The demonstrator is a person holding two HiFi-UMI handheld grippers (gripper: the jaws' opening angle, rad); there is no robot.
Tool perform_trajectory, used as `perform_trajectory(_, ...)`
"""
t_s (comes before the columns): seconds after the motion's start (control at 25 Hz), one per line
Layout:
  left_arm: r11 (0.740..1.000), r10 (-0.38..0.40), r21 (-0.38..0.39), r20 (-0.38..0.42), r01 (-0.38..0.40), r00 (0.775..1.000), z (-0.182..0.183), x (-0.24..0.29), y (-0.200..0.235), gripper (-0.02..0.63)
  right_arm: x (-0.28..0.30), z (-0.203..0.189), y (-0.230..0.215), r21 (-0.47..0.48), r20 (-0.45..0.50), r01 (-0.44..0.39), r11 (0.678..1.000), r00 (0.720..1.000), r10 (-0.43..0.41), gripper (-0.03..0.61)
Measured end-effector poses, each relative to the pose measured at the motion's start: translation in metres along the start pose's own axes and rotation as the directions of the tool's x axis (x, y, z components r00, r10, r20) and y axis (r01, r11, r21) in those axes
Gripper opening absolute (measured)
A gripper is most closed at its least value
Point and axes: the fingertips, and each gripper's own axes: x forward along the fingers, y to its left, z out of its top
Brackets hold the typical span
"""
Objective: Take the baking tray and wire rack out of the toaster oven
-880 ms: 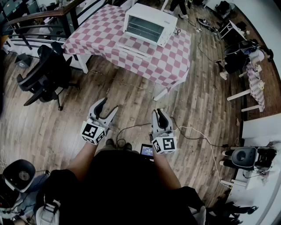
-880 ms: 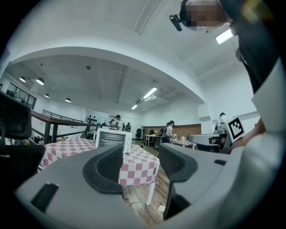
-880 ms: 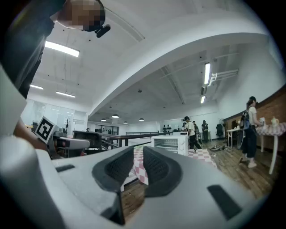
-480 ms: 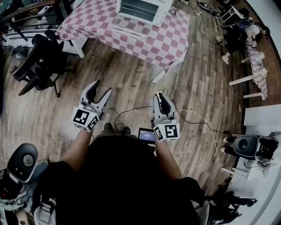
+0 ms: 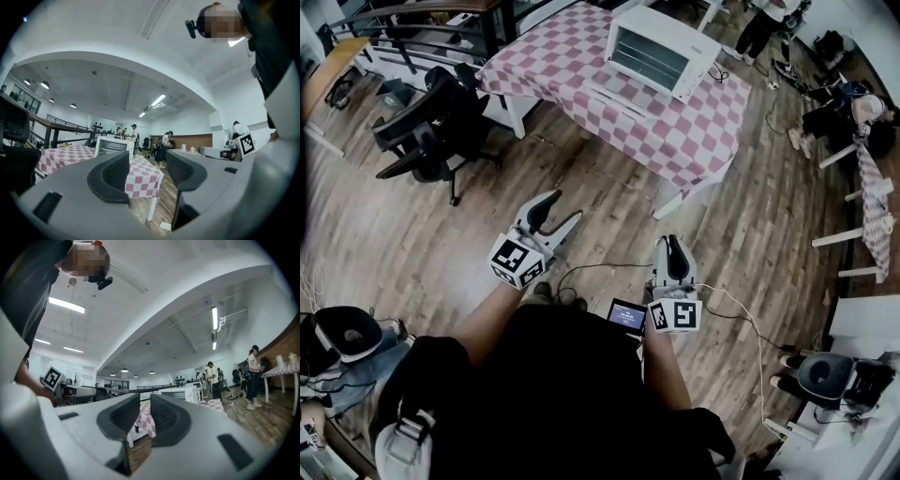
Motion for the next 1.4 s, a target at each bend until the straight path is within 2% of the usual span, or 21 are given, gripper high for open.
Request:
perform_trajectory(0.16,1.000,0.021,0.022,0.014,-0.021,1.000,0.002,0.010,-0.008,0.229,-0.001,0.003,-0.020,-0.010,0.013,-0.014,1.000,1.000,0.014,0.069)
perform_trajectory(0.48,0.998,0.054,-0.022,-0.013,-0.054,0.998,-0.015,0.020,-0.013,0.229,-0.008,-0.019,-0.042,0.028,-0.039,-0.021,0.999,0.999,0.023,0.069)
perform_trajectory(0.8,0.998,0.034,-0.046,-0.014,-0.034,0.999,-0.024,0.065,0.004,0.229,0.024,-0.026,-0.077,0.024,-0.058,-0.012,1.000,0.998,0.013,0.069)
perform_trajectory(1.2,0.994,-0.002,-0.114,-0.001,0.002,1.000,-0.027,0.167,0.077,0.229,0.133,-0.032,-0.124,0.004,-0.101,-0.017,1.000,0.995,0.017,0.069)
perform_trajectory(1.4,0.979,-0.006,-0.202,0.018,0.009,1.000,-0.018,0.224,0.127,0.229,0.201,-0.022,-0.150,-0.031,-0.102,-0.019,0.999,0.995,0.016,0.069)
